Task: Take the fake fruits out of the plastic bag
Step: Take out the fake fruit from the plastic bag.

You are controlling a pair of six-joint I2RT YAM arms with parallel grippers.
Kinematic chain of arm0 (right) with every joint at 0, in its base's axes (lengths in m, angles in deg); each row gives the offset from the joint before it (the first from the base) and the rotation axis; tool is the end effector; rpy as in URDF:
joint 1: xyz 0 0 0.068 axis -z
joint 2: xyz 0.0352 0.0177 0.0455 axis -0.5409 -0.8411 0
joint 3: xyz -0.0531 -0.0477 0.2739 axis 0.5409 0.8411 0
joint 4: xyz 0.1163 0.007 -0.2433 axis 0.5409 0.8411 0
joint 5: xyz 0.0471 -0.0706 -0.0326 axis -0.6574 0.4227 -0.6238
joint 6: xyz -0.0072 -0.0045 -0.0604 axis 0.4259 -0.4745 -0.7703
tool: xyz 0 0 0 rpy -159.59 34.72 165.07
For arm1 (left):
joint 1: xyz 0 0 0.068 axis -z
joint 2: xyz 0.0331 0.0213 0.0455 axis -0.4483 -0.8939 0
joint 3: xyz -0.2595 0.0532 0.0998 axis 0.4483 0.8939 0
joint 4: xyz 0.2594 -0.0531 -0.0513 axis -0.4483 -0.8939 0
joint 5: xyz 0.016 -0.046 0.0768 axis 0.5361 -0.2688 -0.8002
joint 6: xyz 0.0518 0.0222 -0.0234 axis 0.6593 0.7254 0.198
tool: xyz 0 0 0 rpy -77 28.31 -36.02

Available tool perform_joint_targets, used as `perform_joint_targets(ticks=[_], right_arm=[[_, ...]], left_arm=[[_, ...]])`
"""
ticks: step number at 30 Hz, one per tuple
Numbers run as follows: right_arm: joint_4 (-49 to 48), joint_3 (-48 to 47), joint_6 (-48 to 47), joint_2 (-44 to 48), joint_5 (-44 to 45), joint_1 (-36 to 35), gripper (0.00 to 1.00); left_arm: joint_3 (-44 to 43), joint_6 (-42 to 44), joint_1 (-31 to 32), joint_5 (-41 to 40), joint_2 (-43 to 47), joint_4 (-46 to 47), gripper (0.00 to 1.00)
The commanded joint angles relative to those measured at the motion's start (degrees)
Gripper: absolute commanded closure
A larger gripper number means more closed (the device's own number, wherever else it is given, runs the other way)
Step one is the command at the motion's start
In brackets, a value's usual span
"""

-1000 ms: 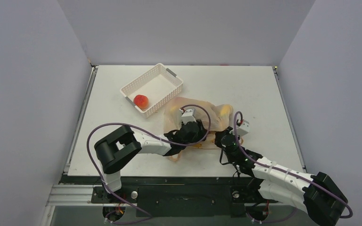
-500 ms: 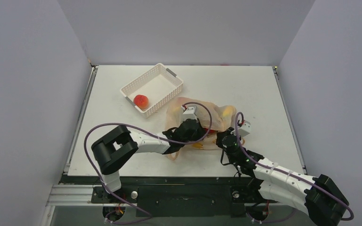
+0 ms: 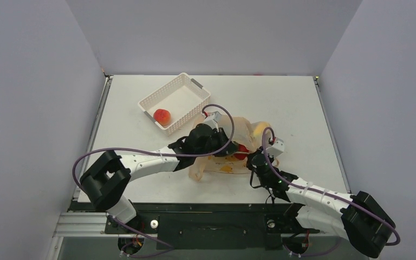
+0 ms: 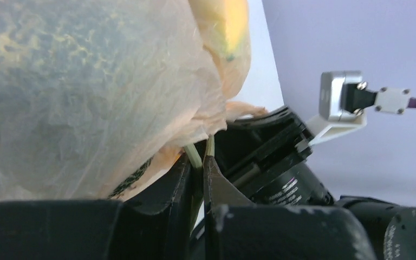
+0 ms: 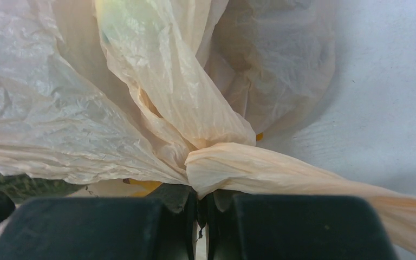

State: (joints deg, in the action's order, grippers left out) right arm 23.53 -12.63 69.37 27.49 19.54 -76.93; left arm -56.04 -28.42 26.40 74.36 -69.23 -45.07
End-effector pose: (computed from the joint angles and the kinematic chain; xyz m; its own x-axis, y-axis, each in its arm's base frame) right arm 0.1582 0.1227 0.1573 -0.4983 0.5073 -0.7031 0.1480 0.8488 0.5075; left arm 0.2209 -0.2983 0.2361 -0.8040 -0.2779 -0.5257 0.3091 0.5600 -0.7687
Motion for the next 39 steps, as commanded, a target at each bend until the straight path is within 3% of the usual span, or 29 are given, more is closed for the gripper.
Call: perform_joint_targets(ticks=[1,7,15,20,25,30,35,39], right_arm=[[-1.5,-2.7,0.1,0.8,-1.2,2.2,1.00],[0.4,-1.6,0.9,4.6,-1.5,5.8,1.00],[5.7,-2.3,-2.5,8.5,1.8,8.6,1.00],[6.0,-3.5,-4.1,9.2,1.0,9.0,1.00],[3.6,-5.2,-5.8,6.1,-3.3,9.0,1.00],[1.5,-6.0,-6.2,4.6,-6.5,8.7,1.00],[3.6,-5.2,-4.3,6.3,-4.2,8.9,1.00],[4.9,-3.3,-3.2,8.8,-2.0,8.9,1.00]], left_arm=[[-1.9,-2.5,-1.5,10.6,2.6,-3.6,1.00],[-2.5,-0.2,-2.5,14.9,6.9,-8.4,1.00],[-3.6,4.3,-7.5,27.8,12.8,-13.3,1.00],[-5.6,4.7,-8.2,37.8,13.8,-12.1,1.00],[-6.9,1.0,-5.6,45.1,13.2,-4.5,1.00],[-6.9,-4.3,-2.5,47.6,9.0,3.9,1.00],[-8.2,-5.5,-1.6,47.5,9.9,8.8,1.00],[-11.5,-1.8,-5.4,46.1,13.4,2.0,1.00]])
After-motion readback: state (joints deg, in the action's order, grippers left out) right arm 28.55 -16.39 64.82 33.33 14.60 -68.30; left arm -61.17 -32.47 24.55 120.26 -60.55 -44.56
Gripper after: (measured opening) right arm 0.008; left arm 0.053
